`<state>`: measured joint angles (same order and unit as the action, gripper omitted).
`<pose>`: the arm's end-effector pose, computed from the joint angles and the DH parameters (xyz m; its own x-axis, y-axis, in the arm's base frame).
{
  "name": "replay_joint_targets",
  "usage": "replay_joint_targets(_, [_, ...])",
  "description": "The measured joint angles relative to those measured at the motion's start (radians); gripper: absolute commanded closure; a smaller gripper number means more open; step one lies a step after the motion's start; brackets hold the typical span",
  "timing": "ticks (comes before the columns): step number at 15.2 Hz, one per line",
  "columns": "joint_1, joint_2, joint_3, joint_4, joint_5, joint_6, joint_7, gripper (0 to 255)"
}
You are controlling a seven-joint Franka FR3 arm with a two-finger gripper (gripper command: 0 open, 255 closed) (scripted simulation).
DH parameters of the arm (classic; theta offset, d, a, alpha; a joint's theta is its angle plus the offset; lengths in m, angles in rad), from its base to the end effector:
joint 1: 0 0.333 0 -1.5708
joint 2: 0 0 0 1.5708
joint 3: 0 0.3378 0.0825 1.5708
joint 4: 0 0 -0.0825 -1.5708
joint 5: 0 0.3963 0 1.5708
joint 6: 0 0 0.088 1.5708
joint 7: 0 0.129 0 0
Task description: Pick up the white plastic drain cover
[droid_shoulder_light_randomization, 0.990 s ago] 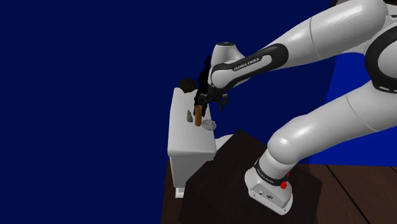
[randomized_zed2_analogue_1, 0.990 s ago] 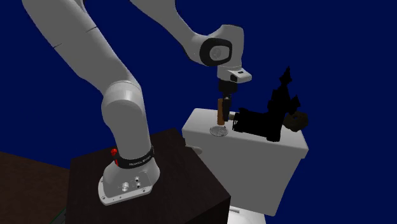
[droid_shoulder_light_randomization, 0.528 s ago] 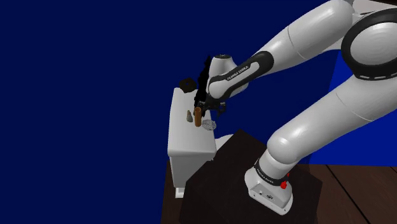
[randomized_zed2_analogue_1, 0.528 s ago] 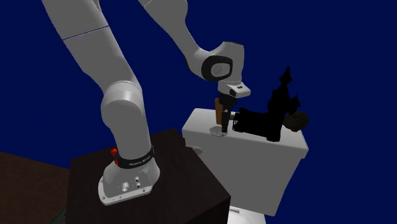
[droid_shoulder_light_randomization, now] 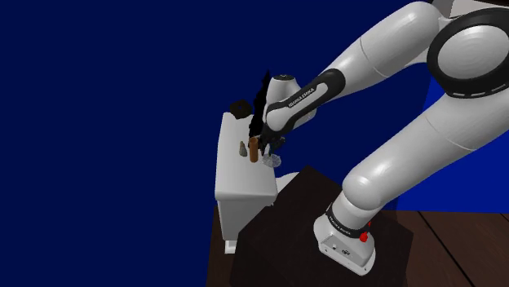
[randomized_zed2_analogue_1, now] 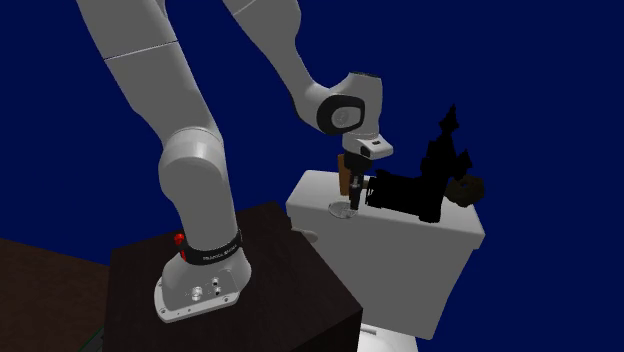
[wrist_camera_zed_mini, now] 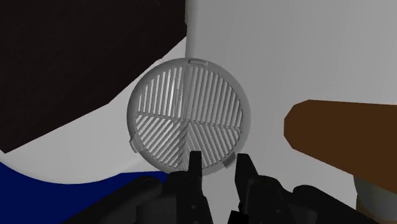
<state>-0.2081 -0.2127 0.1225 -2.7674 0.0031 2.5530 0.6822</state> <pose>0.3835 -0.0357 0.2666 0.7157 -0.6982 0.0127 -0.6983 -0.7155 0.0207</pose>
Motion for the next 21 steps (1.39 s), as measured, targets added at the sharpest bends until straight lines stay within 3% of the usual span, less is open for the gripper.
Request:
replay_joint_targets(7, [-0.002, -0.002, -0.002, 0.003, 0.000, -0.006, -0.003, 255])
replay_joint_targets(21, [0.007, -0.182, -0.016, 0.056, 0.020, -0.250, -0.023, 255])
